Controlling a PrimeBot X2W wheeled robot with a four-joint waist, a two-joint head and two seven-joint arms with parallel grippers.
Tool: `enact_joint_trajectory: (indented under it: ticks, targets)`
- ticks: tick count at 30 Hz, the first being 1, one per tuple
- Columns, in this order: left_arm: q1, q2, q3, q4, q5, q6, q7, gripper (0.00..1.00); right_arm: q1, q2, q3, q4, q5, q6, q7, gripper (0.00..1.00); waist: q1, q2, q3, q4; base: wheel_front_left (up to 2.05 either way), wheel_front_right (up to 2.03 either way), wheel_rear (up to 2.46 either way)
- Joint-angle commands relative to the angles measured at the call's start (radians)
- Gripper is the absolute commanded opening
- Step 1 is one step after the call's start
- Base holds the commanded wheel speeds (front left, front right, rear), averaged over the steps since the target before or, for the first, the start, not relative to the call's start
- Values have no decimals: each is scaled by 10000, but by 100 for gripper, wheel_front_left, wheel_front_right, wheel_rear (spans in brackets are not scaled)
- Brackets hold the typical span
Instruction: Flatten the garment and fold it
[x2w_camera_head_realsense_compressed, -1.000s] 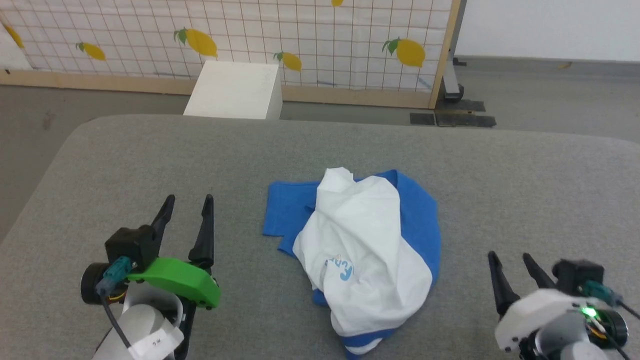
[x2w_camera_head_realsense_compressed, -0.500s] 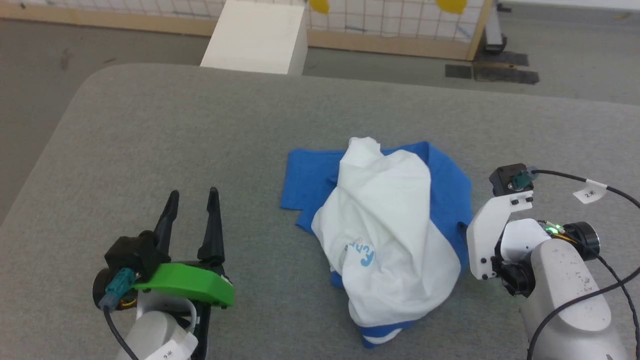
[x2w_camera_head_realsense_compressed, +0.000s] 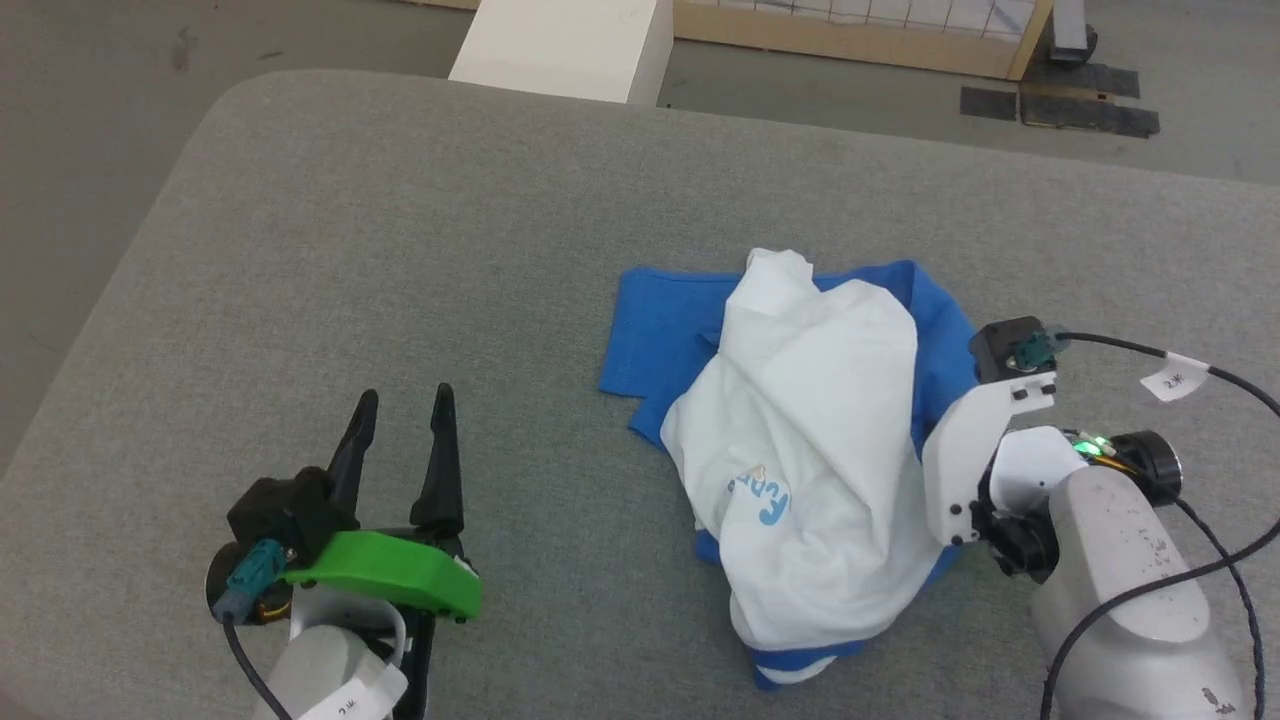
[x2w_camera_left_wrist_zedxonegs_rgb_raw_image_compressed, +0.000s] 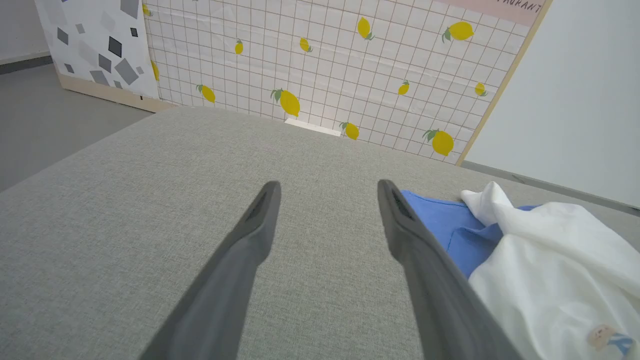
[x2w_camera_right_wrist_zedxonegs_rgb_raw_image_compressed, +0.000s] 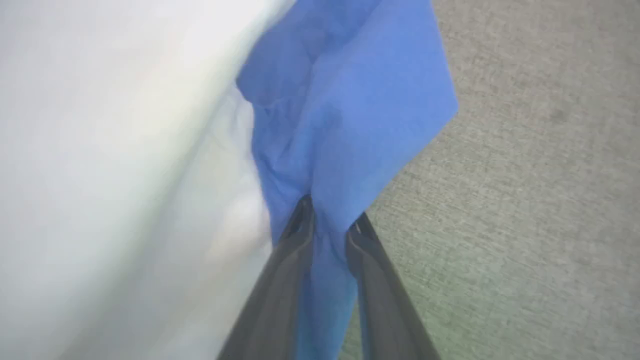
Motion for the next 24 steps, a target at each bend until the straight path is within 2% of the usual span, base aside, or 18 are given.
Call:
enact_joint_trajectory:
  ticks: [1,7,13,16,19,20,24]
  targets:
    - [58,-64,72,60,175,-78,-35,100,48,32,-149,-32,114,-13,-332,0,0,0,-243,-222,0,0,0]
    - [166,-108,272,234,382,-249,-35,100,239,-142,-1820,-1458,197,-13,-1642,0,0,0,-748,-627,0,0,0]
    - [304,-191,371,337,422,-355,-35,100,1665,-246,-4152,-2585,-118,-13,-1210,0,0,0,-1047,-980,0,0,0]
    - [363,-224,418,380,414,-401,-35,100,2562,-101,-4433,-2736,-27,-13,-618,0,0,0,-1105,-1128,0,0,0]
    - [396,-240,460,419,395,-446,-35,100,3022,-7,-4312,-2938,361,-13,-554,2,0,0,-1094,-1246,0,0,0]
    - [384,-246,460,448,396,-461,-35,100,3122,9,-4231,-3054,501,-13,-686,100,0,0,-1099,-1269,0,0,0]
    - [329,-289,421,560,347,-524,-36,100,3256,26,-4539,-3509,1193,-13,-1838,100,0,0,-1177,-1243,0,0,0]
